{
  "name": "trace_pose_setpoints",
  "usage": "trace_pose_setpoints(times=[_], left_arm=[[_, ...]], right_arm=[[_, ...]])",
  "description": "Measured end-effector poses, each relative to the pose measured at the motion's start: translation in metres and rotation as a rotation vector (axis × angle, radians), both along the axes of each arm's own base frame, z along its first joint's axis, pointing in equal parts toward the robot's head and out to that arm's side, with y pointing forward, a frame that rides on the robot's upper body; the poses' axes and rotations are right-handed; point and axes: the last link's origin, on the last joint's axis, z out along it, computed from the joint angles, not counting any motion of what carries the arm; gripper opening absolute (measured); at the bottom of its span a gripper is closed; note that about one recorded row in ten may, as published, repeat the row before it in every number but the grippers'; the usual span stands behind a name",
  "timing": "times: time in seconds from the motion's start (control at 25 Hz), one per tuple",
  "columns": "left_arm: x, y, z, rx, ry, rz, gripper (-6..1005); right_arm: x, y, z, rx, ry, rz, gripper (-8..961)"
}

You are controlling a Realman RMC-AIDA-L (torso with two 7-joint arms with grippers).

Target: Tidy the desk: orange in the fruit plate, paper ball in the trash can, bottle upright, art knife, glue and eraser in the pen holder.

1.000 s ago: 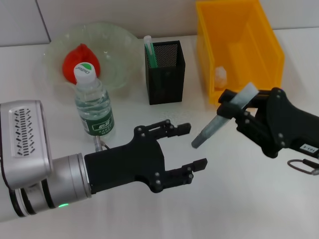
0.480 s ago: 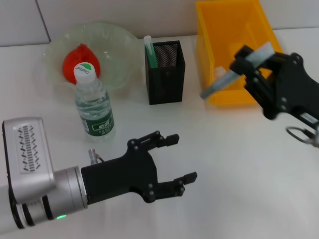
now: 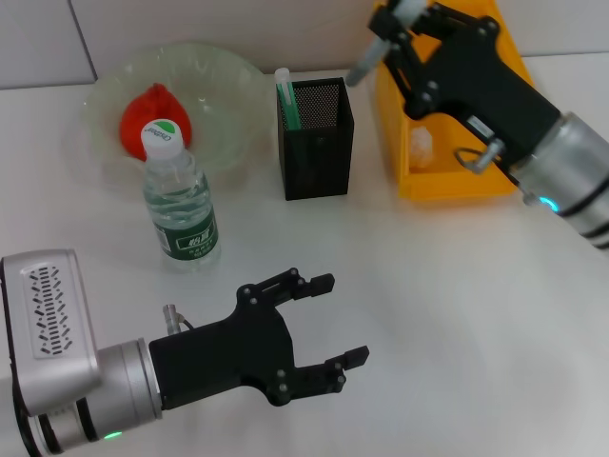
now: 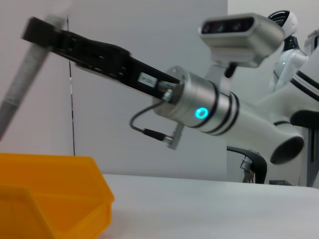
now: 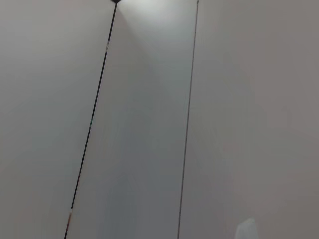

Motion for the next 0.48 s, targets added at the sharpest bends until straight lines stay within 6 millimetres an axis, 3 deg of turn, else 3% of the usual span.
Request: trace_pose_setpoints(times=[0.24, 0.48], left_arm=[[-0.005, 0.000, -0.001, -0.001, 0.006, 0.017, 815], [-0.004, 0.001, 0.000, 0.003, 0.001, 0.021, 815]], right_arm=[[-0.020, 0.025, -0.011, -0.017, -0.055, -0.013, 139], [-0.026, 0.041, -0.021, -0.041, -0.122, -0.062, 139]])
